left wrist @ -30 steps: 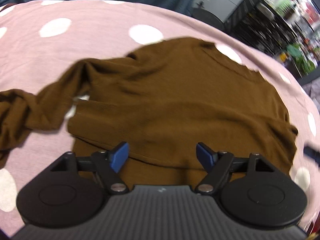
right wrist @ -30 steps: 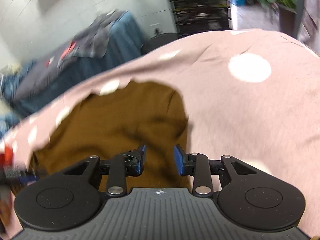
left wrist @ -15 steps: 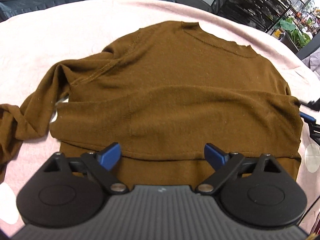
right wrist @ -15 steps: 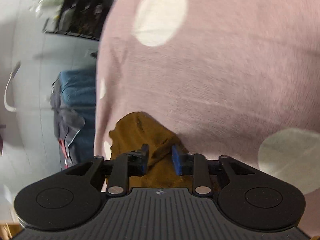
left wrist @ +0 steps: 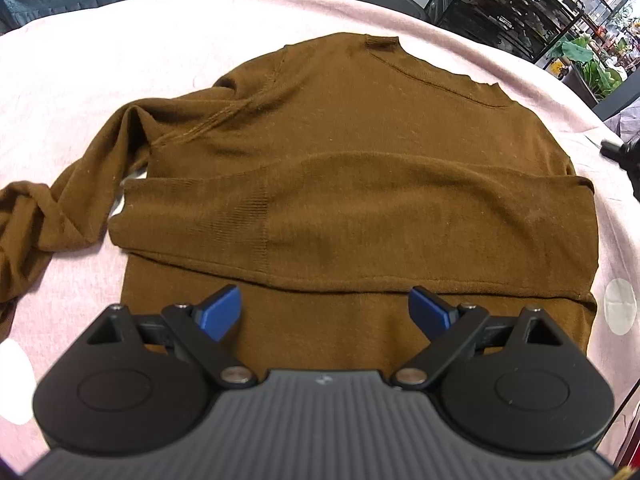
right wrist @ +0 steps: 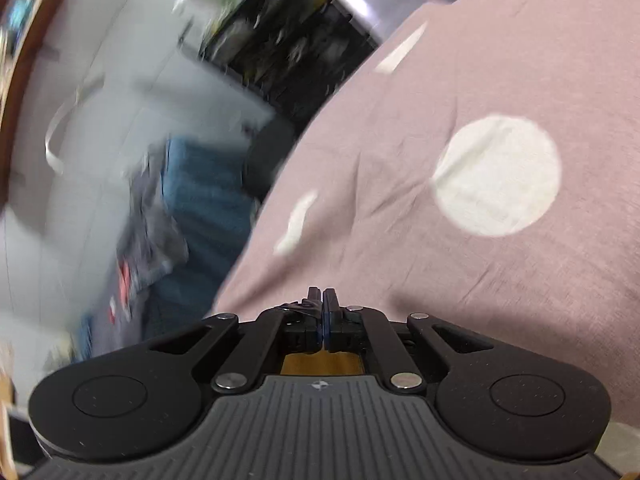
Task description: Fold small clothes
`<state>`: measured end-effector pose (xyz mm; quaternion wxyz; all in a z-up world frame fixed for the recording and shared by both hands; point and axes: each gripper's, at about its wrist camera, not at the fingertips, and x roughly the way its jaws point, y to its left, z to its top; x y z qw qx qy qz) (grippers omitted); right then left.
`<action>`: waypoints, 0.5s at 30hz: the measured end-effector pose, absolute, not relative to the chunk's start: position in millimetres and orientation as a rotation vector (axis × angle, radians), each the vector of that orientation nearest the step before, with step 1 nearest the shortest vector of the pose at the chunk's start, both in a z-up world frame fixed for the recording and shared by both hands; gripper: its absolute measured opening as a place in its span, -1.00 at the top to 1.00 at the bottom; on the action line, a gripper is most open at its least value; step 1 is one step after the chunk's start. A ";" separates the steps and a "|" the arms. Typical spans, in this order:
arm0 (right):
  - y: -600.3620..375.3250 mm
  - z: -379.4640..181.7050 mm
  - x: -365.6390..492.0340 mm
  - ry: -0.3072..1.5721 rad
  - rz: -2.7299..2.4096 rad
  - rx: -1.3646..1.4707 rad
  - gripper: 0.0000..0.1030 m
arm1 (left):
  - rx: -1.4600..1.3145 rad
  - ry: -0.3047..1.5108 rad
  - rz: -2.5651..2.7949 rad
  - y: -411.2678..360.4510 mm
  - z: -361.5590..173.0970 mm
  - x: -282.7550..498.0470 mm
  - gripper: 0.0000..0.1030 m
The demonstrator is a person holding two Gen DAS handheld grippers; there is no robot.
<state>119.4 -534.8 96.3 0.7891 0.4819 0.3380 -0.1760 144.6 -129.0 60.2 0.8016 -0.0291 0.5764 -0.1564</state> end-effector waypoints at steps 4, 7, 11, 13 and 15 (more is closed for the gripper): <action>-517.0 93.0 110.8 0.813 -0.352 0.903 0.69 | -0.067 1.242 -0.331 -128.1 59.8 142.1 -0.82; -506.2 79.3 104.1 0.888 -0.335 0.881 0.68 | -0.062 1.244 -0.331 -127.2 59.4 138.0 -0.82; -506.4 63.7 108.1 0.912 -0.349 0.778 0.62 | -0.056 1.243 -0.328 -122.7 60.1 130.5 -0.83; -509.3 61.6 113.0 0.905 -0.385 0.681 0.75 | -0.052 1.240 -0.324 -118.4 61.1 125.8 -0.83; -513.4 64.9 112.0 0.895 -0.393 0.677 0.74 | -0.048 1.230 -0.316 -112.3 62.7 120.2 -0.83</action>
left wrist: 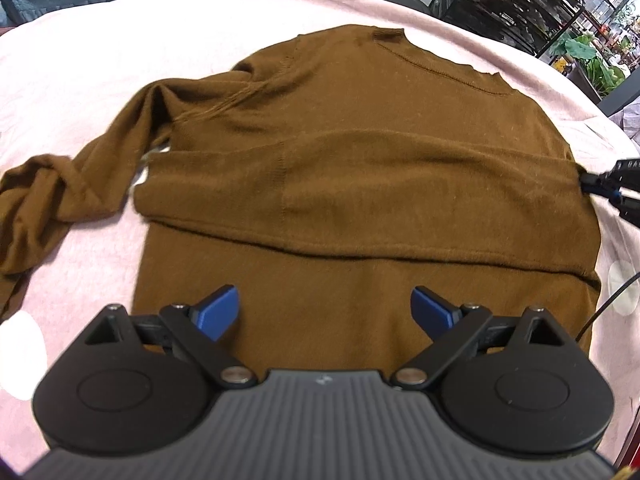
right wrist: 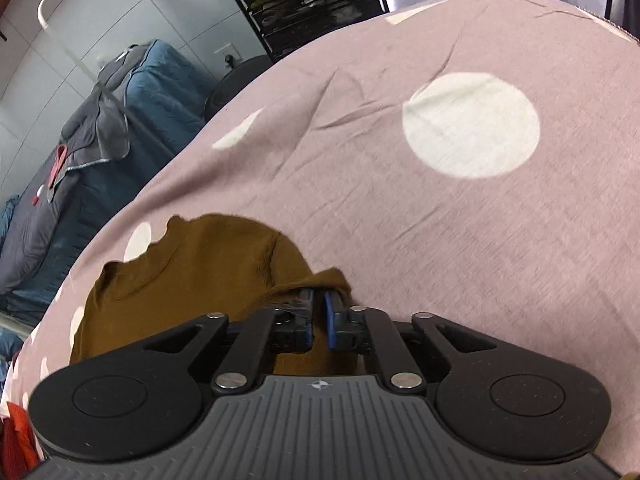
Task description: Fold small clothes
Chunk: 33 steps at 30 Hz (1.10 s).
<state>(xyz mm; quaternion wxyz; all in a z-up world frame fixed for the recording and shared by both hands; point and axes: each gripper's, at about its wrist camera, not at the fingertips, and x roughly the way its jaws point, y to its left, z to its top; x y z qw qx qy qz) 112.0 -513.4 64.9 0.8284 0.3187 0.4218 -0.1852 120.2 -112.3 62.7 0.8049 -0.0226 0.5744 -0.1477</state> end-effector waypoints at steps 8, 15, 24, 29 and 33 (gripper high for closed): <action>-437.3 113.7 109.7 0.804 -0.166 0.406 0.22 | -0.148 1.166 -0.154 -52.5 64.9 90.5 -0.88; -329.9 121.9 108.5 0.869 0.139 0.314 0.21 | -0.494 0.997 0.164 60.7 82.8 76.7 -0.88; -282.7 118.2 78.0 0.966 0.220 0.275 0.21 | -0.749 1.071 0.293 150.0 44.1 141.6 -0.73; -287.7 126.8 60.5 0.969 0.165 0.257 0.21 | -0.679 0.993 0.215 148.9 52.3 169.6 0.78; -301.8 126.4 45.3 0.954 0.087 0.282 0.21 | -0.600 0.848 0.049 129.5 107.0 195.9 0.78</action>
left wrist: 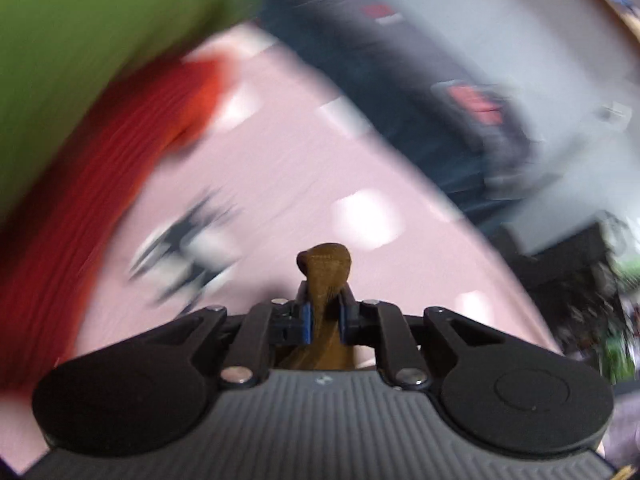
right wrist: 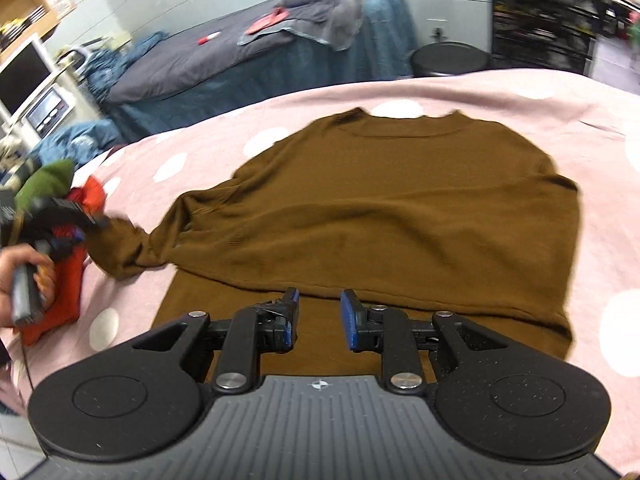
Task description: Fold small clothes
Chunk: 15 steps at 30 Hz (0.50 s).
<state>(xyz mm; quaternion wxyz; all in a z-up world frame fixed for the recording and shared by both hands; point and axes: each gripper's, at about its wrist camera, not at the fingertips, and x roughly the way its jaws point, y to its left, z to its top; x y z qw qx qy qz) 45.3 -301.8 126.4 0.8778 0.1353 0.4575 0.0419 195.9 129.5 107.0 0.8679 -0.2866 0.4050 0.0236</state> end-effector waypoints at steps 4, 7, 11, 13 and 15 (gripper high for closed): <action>-314.5 123.6 32.1 0.956 0.016 0.334 0.21 | -0.441 0.743 -0.290 55.3 177.4 197.6 0.78; -320.4 124.4 22.9 0.949 -0.015 0.360 0.21 | -0.277 0.695 -0.605 -23.3 208.4 158.9 0.68; -329.5 123.1 16.3 0.961 -0.047 0.375 0.21 | -0.023 0.834 -0.840 -116.0 177.1 91.3 -0.15; -338.1 122.5 14.3 0.964 -0.077 0.382 0.20 | 0.052 0.960 -0.874 -141.0 145.1 67.4 -0.16; -344.3 123.4 12.6 0.960 -0.104 0.372 0.19 | 0.088 1.083 -0.844 -149.4 117.1 50.0 -0.17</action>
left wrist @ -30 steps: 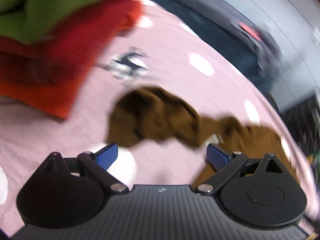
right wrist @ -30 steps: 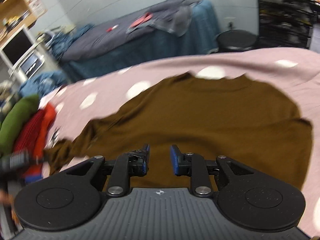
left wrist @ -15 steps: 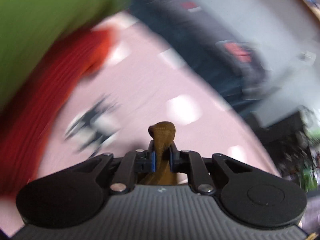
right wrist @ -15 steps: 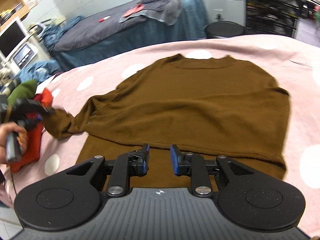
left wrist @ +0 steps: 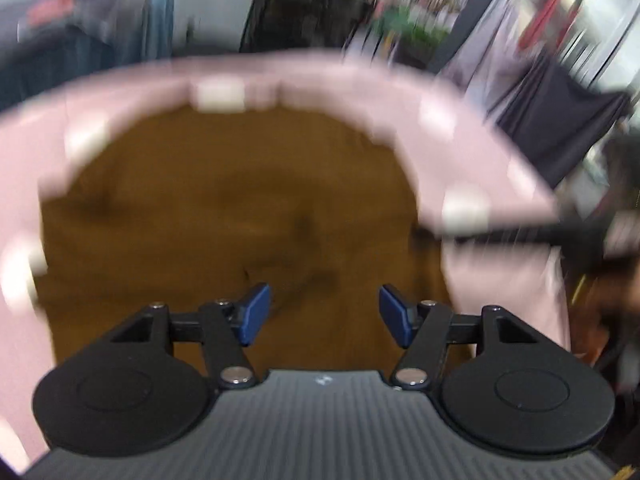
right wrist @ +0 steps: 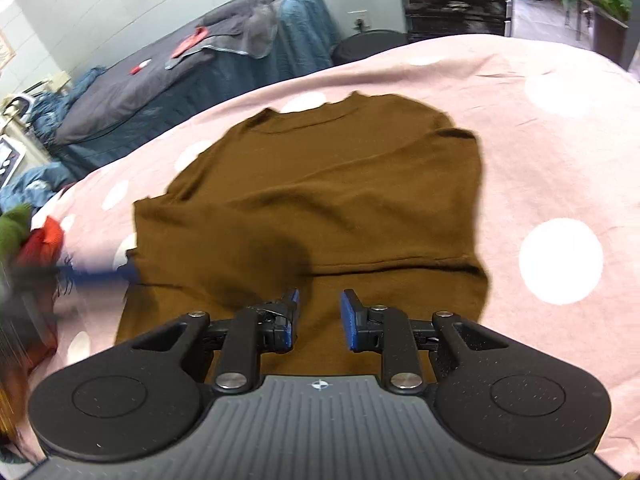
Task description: Fold small clothes
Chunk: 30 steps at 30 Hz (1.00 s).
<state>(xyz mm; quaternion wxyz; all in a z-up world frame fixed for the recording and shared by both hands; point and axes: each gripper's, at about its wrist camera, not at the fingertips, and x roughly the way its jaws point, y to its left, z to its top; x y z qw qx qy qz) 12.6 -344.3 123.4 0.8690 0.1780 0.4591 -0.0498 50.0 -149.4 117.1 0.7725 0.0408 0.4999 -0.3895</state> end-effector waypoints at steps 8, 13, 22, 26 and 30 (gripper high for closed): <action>-318.0 115.6 28.1 0.937 0.070 0.152 -0.40 | 0.092 1.202 -0.602 -94.3 73.2 39.4 -0.81; -246.8 93.5 47.5 0.954 0.331 -0.245 -0.37 | 0.122 1.191 -0.474 -70.7 71.2 47.4 -0.92; -185.4 31.1 62.5 0.972 0.404 -0.756 0.90 | 0.026 1.227 -0.394 -45.5 77.8 54.8 -0.99; -225.4 82.9 70.6 0.939 0.320 -0.430 0.85 | 0.020 1.235 -0.392 -45.6 73.0 56.1 -0.99; -315.6 140.8 73.3 0.863 0.133 0.142 0.84 | 0.025 1.224 -0.407 -50.5 73.5 62.5 -0.99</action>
